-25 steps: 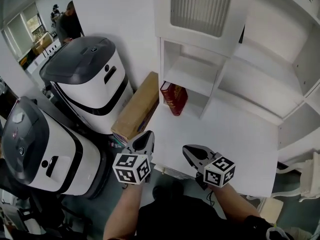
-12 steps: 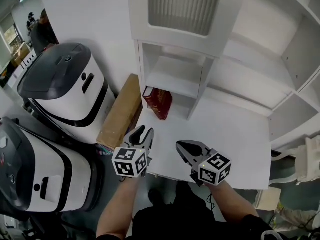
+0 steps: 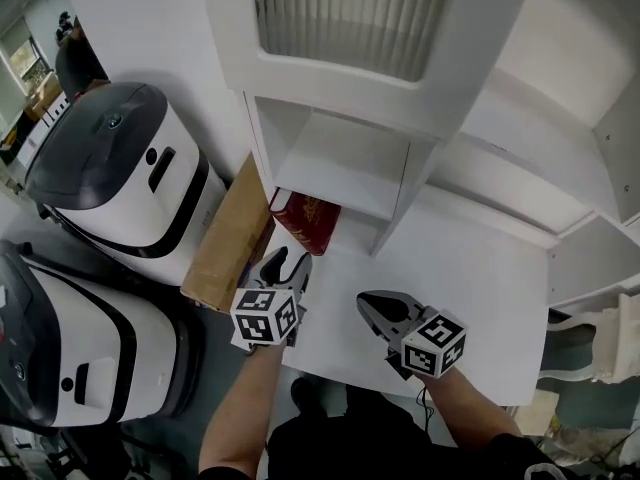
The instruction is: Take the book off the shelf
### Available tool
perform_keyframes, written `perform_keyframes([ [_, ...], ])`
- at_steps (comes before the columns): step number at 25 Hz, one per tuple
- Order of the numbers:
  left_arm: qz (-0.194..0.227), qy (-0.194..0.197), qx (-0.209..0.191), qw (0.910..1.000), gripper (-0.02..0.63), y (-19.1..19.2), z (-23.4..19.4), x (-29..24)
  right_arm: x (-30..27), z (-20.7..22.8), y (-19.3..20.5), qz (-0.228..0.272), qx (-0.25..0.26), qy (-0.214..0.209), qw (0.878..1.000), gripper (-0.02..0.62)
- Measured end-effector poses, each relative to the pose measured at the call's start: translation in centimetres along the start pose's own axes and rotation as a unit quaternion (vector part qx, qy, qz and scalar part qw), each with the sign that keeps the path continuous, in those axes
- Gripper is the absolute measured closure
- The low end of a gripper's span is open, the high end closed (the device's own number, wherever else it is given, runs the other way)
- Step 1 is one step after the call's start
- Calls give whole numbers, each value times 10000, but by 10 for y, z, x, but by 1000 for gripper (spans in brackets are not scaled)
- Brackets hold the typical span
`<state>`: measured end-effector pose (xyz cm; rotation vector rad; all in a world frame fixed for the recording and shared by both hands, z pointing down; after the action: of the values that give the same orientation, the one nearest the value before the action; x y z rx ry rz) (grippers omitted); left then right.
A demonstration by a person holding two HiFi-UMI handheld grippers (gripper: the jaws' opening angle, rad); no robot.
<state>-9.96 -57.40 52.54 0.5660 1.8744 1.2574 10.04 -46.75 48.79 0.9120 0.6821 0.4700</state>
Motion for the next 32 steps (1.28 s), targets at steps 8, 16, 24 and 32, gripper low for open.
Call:
perform_keyframes([
  [8,-202,-300,371,9987,373,18,-22,-46,-16,26,-9,-270,-24,-113,9996,581],
  [16,-490,-413,624,9960,337,27,-41,-79,-3,43,-23,-336,84,95,9994,581],
  [24,-746,-370,602,9947,339,32,-49,-108,9,54,-16,-384,64,286,9988,581],
  [32,-842,-337,778,9928,380,29,-52,-130,14,63,-6,-478,-54,400,9980,581],
])
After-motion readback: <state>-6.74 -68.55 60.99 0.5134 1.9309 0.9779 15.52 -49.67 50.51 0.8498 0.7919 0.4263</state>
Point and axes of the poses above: the fingertips, and each gripper's own axes: x backward along the fingers, z to its right, y out of its underside, the point moved 8 cm from there along x, backward along the fingers, and after that the axes turned 6 degrees about -x, right-handed, at the moved point
